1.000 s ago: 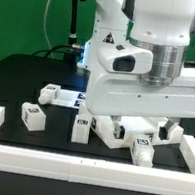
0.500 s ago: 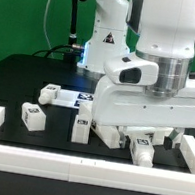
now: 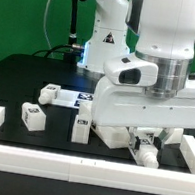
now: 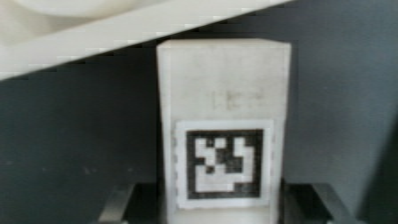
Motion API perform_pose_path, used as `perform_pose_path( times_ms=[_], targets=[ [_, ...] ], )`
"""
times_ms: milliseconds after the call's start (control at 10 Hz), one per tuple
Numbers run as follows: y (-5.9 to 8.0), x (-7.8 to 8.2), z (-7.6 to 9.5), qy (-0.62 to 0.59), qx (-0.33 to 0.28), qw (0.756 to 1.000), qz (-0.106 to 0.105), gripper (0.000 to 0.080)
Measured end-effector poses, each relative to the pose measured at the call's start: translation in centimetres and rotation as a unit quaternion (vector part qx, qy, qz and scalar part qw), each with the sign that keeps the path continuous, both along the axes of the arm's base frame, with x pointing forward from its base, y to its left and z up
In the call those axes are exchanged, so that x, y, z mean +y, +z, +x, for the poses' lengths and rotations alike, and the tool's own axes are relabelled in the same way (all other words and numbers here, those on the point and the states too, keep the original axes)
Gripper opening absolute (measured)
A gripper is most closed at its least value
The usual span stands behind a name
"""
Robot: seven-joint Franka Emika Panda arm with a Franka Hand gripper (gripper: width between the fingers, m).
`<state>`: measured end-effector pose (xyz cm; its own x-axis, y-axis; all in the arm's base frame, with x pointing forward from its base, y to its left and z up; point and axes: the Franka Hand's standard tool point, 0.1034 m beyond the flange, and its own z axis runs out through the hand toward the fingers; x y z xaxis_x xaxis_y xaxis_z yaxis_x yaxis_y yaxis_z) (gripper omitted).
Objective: Assemble one leg
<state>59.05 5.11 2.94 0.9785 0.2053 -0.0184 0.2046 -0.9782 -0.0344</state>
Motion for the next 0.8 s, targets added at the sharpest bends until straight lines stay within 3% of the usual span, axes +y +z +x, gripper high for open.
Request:
perform_pose_path(
  times_ms=[400, 500, 700, 800],
  targets=[
    [6.0, -3.5, 0.8, 0.026, 0.029, 0.999, 0.008, 0.0282],
    [6.6, -4.8, -0.2, 0.031, 0.03, 0.999, 0.007, 0.0282],
    [6.2, -8.2, -2.9, 0.026, 0.041, 0.999, 0.005, 0.0282],
    [6.2, -8.3, -3.1, 0.019, 0.042, 0.999, 0.003, 0.0284]
  ],
)
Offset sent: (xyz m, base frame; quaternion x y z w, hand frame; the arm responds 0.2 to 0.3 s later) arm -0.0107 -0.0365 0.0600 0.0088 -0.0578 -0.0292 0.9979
